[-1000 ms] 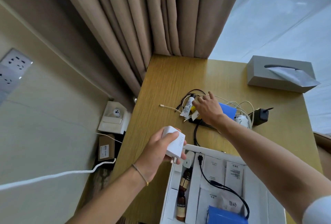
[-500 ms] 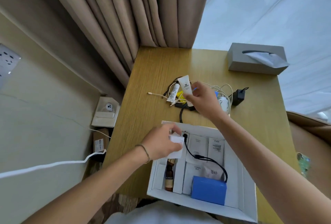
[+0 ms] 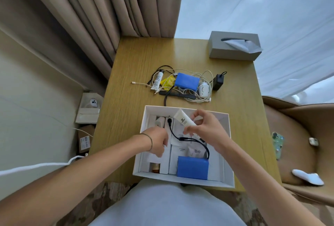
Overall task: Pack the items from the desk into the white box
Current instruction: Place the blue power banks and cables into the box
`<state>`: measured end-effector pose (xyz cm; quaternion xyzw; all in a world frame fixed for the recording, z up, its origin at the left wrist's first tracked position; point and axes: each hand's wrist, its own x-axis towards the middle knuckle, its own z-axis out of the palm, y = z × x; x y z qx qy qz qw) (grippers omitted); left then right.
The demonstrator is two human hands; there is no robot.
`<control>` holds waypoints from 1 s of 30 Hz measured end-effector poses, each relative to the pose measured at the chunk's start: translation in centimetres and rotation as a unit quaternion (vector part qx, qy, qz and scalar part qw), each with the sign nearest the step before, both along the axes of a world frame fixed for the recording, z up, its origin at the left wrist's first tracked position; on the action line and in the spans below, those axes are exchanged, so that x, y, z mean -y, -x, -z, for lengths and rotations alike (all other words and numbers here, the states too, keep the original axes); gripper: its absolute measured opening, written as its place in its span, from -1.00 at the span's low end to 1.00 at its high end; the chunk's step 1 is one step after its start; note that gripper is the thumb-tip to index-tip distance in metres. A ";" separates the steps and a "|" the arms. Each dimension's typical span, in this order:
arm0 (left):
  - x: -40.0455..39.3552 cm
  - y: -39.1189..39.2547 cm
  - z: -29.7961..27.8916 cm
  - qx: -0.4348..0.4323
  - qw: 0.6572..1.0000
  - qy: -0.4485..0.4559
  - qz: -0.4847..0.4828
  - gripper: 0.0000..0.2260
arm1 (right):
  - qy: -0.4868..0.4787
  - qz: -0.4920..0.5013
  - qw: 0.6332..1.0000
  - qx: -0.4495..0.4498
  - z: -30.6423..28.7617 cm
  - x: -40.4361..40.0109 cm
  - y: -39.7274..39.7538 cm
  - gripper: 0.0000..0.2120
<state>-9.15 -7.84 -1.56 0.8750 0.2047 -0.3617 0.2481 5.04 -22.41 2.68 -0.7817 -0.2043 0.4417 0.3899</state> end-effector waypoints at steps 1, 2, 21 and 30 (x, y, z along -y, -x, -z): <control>0.1 -0.1 0.1 -0.005 1.000 -0.008 0.009 -0.65 | 0.007 -0.003 1.000 -0.009 0.3 0.1 0.5 -0.62; 0.1 -0.1 0.1 -0.009 1.000 -0.016 0.017 -0.65 | 0.013 -0.007 1.000 -0.017 0.7 0.0 0.9 -0.62; 1.1 1.9 1.3 0.004 0.990 -0.077 0.117 -0.72 | 0.106 -0.138 0.980 0.095 7.7 -1.2 4.0 -0.66; 1.2 2.6 1.5 0.008 0.976 -0.130 0.172 -0.70 | 0.178 -0.236 0.943 0.150 9.4 -1.6 4.7 -0.74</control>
